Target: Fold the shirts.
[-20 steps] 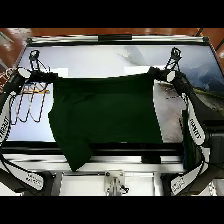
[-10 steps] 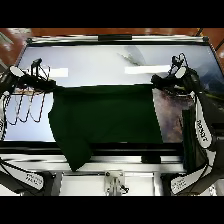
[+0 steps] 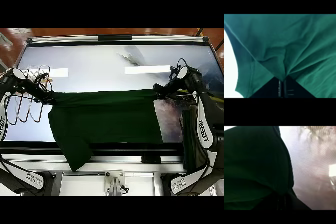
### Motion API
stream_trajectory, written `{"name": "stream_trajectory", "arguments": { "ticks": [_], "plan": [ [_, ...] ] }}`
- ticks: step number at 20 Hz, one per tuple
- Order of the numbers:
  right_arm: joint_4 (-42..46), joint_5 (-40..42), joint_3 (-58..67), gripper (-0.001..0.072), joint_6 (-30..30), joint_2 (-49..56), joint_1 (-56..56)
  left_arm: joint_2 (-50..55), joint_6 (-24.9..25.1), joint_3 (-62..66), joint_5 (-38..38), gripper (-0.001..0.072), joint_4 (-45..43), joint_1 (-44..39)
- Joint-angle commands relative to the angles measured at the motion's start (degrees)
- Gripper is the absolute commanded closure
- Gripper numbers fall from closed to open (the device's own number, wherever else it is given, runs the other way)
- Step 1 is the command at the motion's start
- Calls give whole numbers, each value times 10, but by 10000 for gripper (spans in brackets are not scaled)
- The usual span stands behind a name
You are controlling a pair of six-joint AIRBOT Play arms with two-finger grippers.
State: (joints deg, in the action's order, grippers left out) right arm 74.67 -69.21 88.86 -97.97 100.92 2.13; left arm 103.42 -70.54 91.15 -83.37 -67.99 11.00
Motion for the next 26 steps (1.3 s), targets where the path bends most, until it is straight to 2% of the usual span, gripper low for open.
{"name": "stream_trajectory", "arguments": {
  "ticks": [1,3,7,11,12,13,14,15,16,18,19,20,22,25,26],
  "plan": [
    [18,-18,0,642,-19,0,0,3,-1,3,-13,674,-15,-3],
    [38,-43,0,642,-38,4,0,9,-5,3,-13,674,-15,-4],
    [28,-122,0,642,-29,27,-7,16,-13,3,-14,674,-17,-4],
    [26,-111,0,641,-32,32,-12,16,-13,3,-14,673,-17,-3],
    [25,-107,0,629,-34,32,-12,17,-14,3,-14,673,-16,-4],
    [20,-103,0,537,-33,31,-12,17,-13,3,-17,659,-9,-4],
    [10,-104,1,348,-29,30,-12,17,-13,3,-22,521,-4,-3],
    [2,-108,1,263,-13,24,-10,17,-16,7,-35,323,-4,-2],
    [-2,-117,1,256,-3,13,-7,16,-23,15,-51,262,-3,0],
    [3,-149,1,254,15,-20,8,8,-24,34,-90,266,22,7],
    [14,-176,0,253,16,-38,18,-3,-24,38,-107,291,46,10],
    [28,-215,0,253,18,-58,30,-20,-24,35,-121,350,59,14],
    [70,-256,-21,253,34,-103,47,-70,-24,-8,-122,347,61,19],
    [80,-226,-113,253,43,-191,77,-190,-7,-198,-76,195,66,32],
    [80,-216,-144,253,52,-215,85,-236,5,-278,-47,193,76,41]
  ]
}}
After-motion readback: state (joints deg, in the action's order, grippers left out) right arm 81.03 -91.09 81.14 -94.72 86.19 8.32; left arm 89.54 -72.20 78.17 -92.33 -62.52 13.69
